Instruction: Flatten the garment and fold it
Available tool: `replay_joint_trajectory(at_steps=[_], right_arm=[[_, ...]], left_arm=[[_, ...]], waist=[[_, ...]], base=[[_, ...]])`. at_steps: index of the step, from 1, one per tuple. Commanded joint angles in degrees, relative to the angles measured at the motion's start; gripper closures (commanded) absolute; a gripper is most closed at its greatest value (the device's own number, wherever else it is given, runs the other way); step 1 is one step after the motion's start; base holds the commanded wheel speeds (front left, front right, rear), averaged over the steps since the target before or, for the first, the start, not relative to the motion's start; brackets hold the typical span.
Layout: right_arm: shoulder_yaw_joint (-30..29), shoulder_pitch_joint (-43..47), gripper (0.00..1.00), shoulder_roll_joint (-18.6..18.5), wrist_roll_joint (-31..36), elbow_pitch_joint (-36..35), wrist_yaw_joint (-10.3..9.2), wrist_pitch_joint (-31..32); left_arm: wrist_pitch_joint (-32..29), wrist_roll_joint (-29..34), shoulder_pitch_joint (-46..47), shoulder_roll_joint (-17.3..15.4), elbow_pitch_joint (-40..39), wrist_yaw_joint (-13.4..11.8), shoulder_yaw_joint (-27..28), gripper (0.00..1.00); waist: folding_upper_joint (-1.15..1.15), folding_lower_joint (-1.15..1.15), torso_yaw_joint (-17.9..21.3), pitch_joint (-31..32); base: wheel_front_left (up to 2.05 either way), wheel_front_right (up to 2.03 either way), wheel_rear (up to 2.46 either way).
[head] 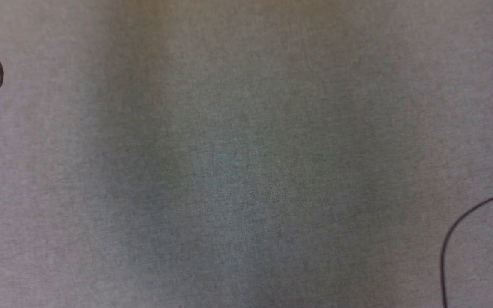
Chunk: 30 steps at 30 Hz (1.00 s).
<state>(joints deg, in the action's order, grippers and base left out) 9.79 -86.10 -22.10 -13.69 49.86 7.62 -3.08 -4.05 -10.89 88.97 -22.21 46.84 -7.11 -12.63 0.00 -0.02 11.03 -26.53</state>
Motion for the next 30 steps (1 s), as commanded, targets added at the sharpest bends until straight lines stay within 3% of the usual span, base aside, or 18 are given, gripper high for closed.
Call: replay_joint_trajectory(at_steps=[1,10,17,22,30], right_arm=[[1.14,-0.45,1.00,0.59,-0.76,1.20,-0.13,-0.95],[10.69,6.64,1.00,2.25,-7.58,4.93,-0.13,-6.05],[18.27,22.43,1.00,-0.02,-15.75,-0.68,-0.13,-9.09],[20.42,37.06,1.00,-4.01,-20.64,-9.09,-0.13,-8.58],[13.78,61.59,1.00,-7.96,-22.80,-23.95,-0.13,-4.35]], left_arm=[[0.92,-0.41,-0.48,0.00,0.74,-0.45,0.17,1.00],[6.49,-5.23,-9.05,0.57,4.95,0.53,3.15,1.00],[13.15,-10.63,-28.70,1.04,2.29,1.58,7.02,1.00],[14.87,-14.09,-47.70,1.67,-6.01,1.53,9.49,1.00],[8.75,-14.68,-79.55,0.73,-29.97,-5.01,11.10,1.00]], waist=[[0.00,0.02,0.38,-3.12],[0.00,0.02,-0.53,0.18],[0.00,0.02,-1.59,8.87],[0.00,0.02,-2.36,14.98],[0.00,0.02,-2.69,20.53]], base=[[0.00,0.00,0.00],[0.00,0.00,0.00],[0.00,0.00,0.00],[0.00,0.00,0.00],[0.00,0.00,0.00]])
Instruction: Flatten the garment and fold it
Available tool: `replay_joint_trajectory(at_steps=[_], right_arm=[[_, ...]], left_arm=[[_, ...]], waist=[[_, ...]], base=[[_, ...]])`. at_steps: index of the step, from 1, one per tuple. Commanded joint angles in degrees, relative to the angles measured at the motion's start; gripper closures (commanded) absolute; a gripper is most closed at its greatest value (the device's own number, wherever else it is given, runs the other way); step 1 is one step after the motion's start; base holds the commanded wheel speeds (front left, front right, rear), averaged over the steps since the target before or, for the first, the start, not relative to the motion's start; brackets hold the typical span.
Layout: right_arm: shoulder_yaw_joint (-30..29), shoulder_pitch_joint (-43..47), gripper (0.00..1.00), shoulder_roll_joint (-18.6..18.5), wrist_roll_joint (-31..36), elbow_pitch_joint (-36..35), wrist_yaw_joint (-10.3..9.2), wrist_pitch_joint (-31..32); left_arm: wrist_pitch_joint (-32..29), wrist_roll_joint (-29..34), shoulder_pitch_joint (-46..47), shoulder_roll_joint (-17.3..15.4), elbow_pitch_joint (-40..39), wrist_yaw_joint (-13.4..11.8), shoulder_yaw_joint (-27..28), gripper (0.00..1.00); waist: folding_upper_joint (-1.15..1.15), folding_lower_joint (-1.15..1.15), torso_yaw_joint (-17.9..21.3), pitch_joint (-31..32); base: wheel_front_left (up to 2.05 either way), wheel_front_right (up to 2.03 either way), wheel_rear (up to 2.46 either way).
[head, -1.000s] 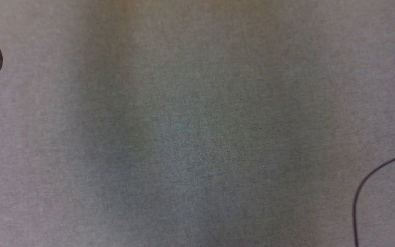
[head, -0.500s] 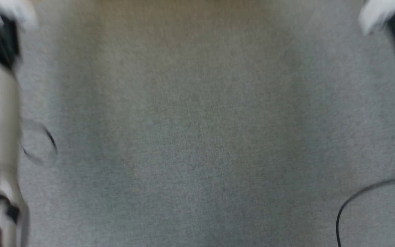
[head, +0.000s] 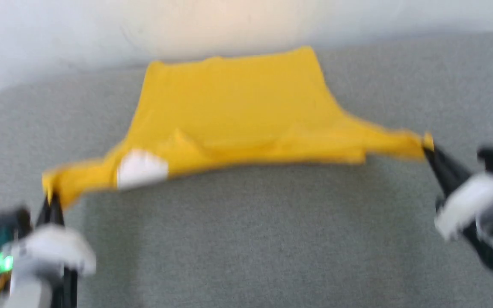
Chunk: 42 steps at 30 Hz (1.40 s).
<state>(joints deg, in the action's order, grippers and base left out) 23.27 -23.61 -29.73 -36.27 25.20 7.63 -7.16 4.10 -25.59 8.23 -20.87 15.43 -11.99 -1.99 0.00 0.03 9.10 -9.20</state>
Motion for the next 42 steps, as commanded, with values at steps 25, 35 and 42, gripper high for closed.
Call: replay_joint_trajectory(at_steps=[25,35,42], right_arm=[[-31.31,50.43,0.36,23.98,12.53,-31.04,-0.14,34.44],[-36.89,42.49,0.00,22.86,11.39,-34.51,-0.14,33.57],[-42.42,23.10,0.00,20.58,9.37,-18.59,-0.14,25.10]], left_arm=[[-15.38,1.50,-36.39,1.64,-25.27,-11.46,-3.68,1.00],[-7.79,2.42,-31.10,3.75,-26.35,-9.62,-5.11,1.00],[-3.95,4.50,-27.26,5.13,-28.07,-8.87,-7.66,1.00]], waist=[[0.00,-0.03,-4.27,4.63],[0.00,-0.03,-8.56,3.33],[0.00,-0.03,-12.95,-0.43]], base=[[0.00,0.00,0.00],[0.00,0.00,0.00],[0.00,0.00,0.00]])
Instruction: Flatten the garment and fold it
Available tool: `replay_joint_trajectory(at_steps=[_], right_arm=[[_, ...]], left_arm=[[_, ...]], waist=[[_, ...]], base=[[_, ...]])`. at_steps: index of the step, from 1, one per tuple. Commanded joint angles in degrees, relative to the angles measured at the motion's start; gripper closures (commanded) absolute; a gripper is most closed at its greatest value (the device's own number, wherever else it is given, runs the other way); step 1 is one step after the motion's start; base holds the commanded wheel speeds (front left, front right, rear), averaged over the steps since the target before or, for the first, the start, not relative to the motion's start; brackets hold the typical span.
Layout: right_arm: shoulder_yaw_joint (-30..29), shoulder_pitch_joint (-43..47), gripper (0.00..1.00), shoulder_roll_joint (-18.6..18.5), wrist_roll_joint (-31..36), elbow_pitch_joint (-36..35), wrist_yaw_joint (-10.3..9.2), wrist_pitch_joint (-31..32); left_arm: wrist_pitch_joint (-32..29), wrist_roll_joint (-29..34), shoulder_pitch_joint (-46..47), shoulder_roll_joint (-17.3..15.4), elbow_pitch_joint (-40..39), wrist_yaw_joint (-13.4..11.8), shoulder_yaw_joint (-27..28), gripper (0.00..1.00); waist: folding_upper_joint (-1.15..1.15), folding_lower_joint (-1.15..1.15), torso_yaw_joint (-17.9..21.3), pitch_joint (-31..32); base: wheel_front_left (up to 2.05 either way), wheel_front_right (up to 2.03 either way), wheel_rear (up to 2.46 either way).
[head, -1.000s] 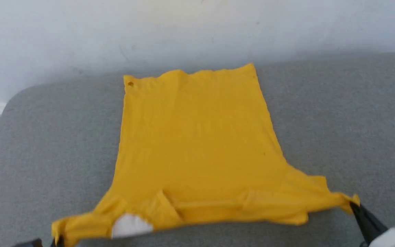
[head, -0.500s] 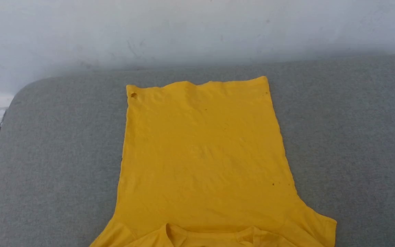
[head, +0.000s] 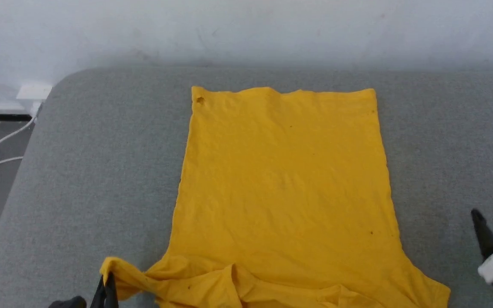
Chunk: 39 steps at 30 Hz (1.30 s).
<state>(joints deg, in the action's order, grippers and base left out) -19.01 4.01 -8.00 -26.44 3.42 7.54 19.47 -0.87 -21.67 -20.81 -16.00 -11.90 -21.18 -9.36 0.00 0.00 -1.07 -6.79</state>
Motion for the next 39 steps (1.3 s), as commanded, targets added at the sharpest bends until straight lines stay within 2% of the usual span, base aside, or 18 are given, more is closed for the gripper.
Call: replay_joint_trajectory(at_steps=[1,5,6,11,19,25,26,31,33,34,39], right_arm=[[0.06,-7.95,0.00,-2.10,-0.57,6.14,-0.05,-2.65],[1.91,-20.97,0.00,-6.06,-0.67,16.14,-0.05,-5.23],[1.91,-20.97,0.00,-6.06,-0.67,16.14,-0.05,-5.23],[6.40,-35.81,0.00,-11.88,-1.96,26.33,-0.05,-1.94],[12.49,-53.53,0.00,-17.23,-3.67,37.28,-0.05,10.78],[17.01,-61.04,0.00,-18.31,-4.27,41.72,-0.05,19.75],[18.20,-63.21,0.00,-18.35,-4.00,43.58,-0.05,23.00],[18.36,-64.32,0.00,-17.69,-3.03,49.57,-0.05,31.96],[18.15,-64.39,0.74,-17.32,-2.36,51.77,-0.05,35.60],[17.96,-64.36,1.00,-17.14,-2.04,52.90,-0.05,37.37],[17.39,-64.56,1.00,-16.14,-0.53,53.95,-0.05,39.11]], left_arm=[[1.49,0.61,2.47,0.55,-1.03,0.54,-0.62,1.00],[3.44,1.95,5.56,1.14,-2.12,1.05,-1.99,1.00],[3.44,1.95,5.56,1.14,-2.12,1.05,-1.99,1.00],[5.55,3.26,9.12,2.48,-3.62,1.47,-3.91,1.00],[8.51,4.36,13.55,4.62,-4.89,2.21,-6.38,1.00],[10.09,4.39,15.61,5.43,-4.00,2.80,-7.19,1.00],[10.65,4.29,16.48,5.63,-3.37,3.10,-7.38,1.00],[10.89,4.47,17.29,5.68,-2.00,3.11,-7.65,1.00],[11.12,4.36,17.47,5.79,-1.54,3.18,-7.72,1.00],[11.22,4.25,17.55,5.87,-1.34,3.24,-7.77,1.00],[11.41,4.39,17.95,5.77,-0.16,3.15,-7.88,1.00]], waist=[[0.00,0.00,-3.52,-3.60],[0.00,0.00,-6.59,-7.17],[0.00,0.00,-6.59,-7.17],[0.00,0.00,-9.90,-12.06],[0.00,0.00,-13.77,-19.09],[0.00,0.00,-15.13,-22.34],[0.00,0.00,-15.39,-23.27],[0.00,0.00,-15.39,-23.68],[0.00,0.00,-15.32,-23.65],[0.00,0.00,-15.31,-23.54],[0.00,0.00,-15.13,-22.84]], base=[[0.00,0.00,0.00],[0.00,0.00,0.00],[0.00,0.00,0.00],[0.00,0.00,0.00],[0.00,0.00,0.00],[0.00,0.00,0.00],[0.00,0.00,0.00],[0.00,0.00,0.00],[0.00,0.00,0.00],[0.00,0.00,0.00],[0.00,0.00,0.00]])
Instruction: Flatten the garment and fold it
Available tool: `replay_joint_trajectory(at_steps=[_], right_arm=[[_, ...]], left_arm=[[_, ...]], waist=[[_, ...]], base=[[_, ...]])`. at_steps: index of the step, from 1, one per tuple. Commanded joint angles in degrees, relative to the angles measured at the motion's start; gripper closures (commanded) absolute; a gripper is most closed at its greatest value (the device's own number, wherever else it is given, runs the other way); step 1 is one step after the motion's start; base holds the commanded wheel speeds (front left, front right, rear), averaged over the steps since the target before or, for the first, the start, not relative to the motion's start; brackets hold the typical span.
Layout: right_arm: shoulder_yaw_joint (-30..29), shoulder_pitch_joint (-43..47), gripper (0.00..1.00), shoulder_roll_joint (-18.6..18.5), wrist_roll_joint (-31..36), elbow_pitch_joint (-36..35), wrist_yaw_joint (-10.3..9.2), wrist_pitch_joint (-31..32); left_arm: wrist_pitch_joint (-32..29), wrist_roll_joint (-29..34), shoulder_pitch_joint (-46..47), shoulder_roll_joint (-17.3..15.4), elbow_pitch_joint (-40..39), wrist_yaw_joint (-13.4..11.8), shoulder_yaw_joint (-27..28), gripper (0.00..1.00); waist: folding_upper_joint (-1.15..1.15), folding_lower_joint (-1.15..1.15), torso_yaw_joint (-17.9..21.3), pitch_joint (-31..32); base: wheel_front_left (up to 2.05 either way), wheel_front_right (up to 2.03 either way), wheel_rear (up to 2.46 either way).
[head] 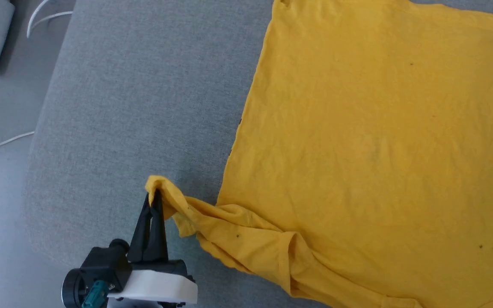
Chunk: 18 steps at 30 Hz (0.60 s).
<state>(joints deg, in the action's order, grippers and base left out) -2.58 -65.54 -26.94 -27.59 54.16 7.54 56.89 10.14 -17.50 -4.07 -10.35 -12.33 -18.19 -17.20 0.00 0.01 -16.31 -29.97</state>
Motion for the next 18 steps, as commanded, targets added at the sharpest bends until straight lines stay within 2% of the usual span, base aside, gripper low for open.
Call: replay_joint_trajectory(at_steps=[1,6,11,15,18], right_arm=[[0.93,4.87,1.00,2.89,0.70,2.68,-0.05,0.95],[3.31,5.39,1.00,3.37,-0.20,-2.87,-0.05,-4.52],[10.30,9.76,1.00,1.01,-3.17,-12.12,-0.05,-8.80],[15.24,16.27,1.00,-2.98,-6.59,-20.41,-0.05,-10.64],[16.88,22.67,1.00,-6.87,-8.73,-26.96,-0.05,-11.19]], left_arm=[[0.44,0.19,1.30,0.08,0.49,0.18,-0.02,1.00],[0.51,0.05,1.29,-0.37,1.18,-0.03,0.47,1.00],[-0.96,-0.20,0.36,-1.52,2.02,-0.46,1.15,1.00],[-2.69,-0.32,-1.50,-2.65,1.80,-1.41,1.98,1.00],[-3.98,-0.62,-3.38,-3.45,1.09,-2.47,3.03,1.00]], waist=[[0.00,-0.01,0.19,0.66],[0.00,-0.01,1.78,4.44],[0.00,-0.01,4.96,10.92],[0.00,-0.01,8.00,16.43],[0.00,-0.01,10.54,19.61]], base=[[0.00,0.00,0.00],[0.00,0.00,0.00],[0.00,0.00,0.00],[0.00,0.00,0.00],[0.00,0.00,0.00]])
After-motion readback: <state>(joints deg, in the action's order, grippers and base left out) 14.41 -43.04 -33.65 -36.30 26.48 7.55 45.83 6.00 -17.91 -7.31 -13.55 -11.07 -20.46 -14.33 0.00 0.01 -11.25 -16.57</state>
